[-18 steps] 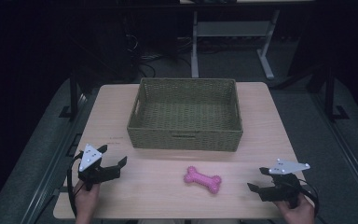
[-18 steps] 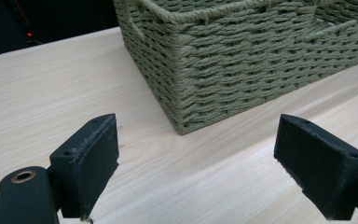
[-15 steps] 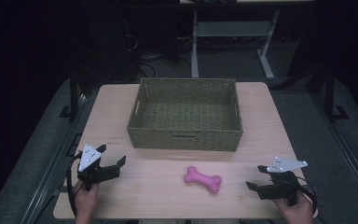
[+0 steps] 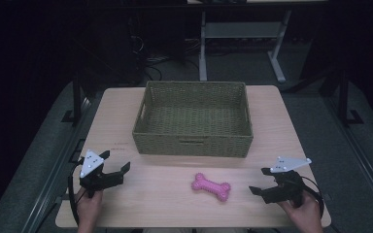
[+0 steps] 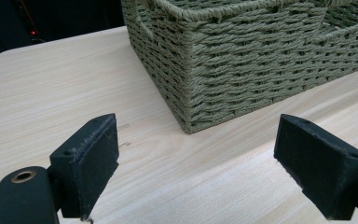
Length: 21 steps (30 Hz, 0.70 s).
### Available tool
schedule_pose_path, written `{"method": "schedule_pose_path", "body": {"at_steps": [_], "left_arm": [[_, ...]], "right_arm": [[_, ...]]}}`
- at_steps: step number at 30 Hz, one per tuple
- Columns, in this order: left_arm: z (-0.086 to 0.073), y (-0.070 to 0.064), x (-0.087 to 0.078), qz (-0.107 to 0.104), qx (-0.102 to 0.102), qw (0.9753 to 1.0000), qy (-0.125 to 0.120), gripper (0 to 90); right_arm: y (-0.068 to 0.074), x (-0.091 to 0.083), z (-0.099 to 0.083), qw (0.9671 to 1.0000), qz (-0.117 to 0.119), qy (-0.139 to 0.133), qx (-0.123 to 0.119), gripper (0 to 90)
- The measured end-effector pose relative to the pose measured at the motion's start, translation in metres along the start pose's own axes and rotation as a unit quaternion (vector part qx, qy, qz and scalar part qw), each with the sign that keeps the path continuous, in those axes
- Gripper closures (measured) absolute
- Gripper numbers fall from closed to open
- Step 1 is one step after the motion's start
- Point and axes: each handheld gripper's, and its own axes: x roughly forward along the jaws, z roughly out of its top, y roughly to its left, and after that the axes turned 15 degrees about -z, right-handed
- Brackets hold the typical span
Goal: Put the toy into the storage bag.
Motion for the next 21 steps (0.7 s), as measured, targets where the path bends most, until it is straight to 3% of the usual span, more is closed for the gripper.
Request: {"method": "schedule_pose_path", "body": {"at_steps": [7,21], "left_arm": [[-0.001,0.003,-0.001,0.004,-0.003,1.0000,-0.003,13.3],[-0.002,0.007,-0.007,0.008,-0.009,0.9999,-0.012,13.3]], "right_arm": [[0.005,0.007,0.016,0.9995,0.019,0.019,-0.018,17.6],[0.021,0.005,0.035,0.9981,0.029,0.015,-0.052,17.9]]}}
